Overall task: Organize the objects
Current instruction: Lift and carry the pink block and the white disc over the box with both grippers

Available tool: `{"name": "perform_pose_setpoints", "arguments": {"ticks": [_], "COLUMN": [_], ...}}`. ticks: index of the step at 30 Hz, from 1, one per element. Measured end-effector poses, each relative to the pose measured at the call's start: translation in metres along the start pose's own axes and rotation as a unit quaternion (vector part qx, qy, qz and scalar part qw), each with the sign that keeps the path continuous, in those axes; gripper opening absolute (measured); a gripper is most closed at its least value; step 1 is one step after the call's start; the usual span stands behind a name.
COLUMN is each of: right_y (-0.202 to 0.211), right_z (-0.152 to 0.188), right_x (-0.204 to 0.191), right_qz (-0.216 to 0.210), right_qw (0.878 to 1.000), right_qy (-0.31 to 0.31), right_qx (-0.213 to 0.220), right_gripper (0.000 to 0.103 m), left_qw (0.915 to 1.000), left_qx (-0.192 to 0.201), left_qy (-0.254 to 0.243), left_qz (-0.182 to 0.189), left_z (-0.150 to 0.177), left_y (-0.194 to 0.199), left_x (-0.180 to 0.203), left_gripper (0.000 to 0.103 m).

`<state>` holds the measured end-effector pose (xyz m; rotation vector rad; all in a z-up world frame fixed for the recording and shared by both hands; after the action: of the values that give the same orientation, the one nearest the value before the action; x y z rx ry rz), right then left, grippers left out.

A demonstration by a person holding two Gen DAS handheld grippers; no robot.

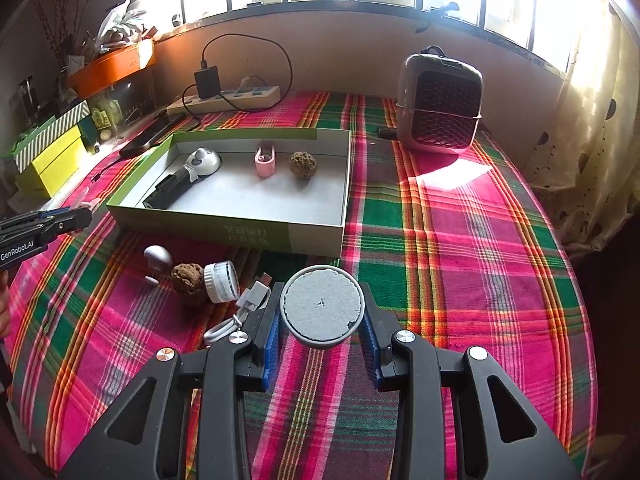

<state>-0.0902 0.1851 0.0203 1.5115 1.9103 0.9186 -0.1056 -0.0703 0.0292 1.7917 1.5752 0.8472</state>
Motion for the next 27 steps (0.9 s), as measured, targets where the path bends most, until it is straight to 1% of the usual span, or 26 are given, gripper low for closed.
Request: {"name": "perform_pose_setpoints", "arguments": {"ticks": [6,14,21,27], "right_y": [0.007,0.009,0.000,-0.014], "right_z": [-0.013,-0.033,-0.050,-0.062], "right_x": [-0.004,-0.011,-0.015,-0.015], "right_qz": [-0.008,-0.018,-0.028,-0.039], "right_qw": [1.000,0.999,0.999,0.999], "right_qy": [0.003,0.016,0.023,0.026], "right_qx": [0.012,0.023,0.021,0.016], "right_gripper": [0.035,0.035,0.035,0.035], "left_qw": [0.9998,0.9992,0.9984,0.9976], "left_qx": [0.015,0.017,0.012,0.010], "left_qy": [-0.009,-0.026,-0.037,-0.049], "left_qz": [0.008,0.023,0.040,0.048], "left_z": [-0.012,-0.028,-0.039,-0.049], "left_y": [0.008,0.003,-0.007,-0.018], "left_x": [0.009,0.024,0.037,0.047], "left_gripper": [0.016,0.016,0.016,0.016]}}
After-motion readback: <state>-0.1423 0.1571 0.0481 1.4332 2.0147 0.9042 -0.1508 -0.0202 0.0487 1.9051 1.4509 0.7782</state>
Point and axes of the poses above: each gripper's, at about its wrist camera, not at the fingertips, and y roughly against the way its jaws point, x to its right, z to its underside, the point moved 2 cm from there along -y, roughly the way its jaws point, and after that the axes turned 4 degrees about -x, right-handed, at the moved point
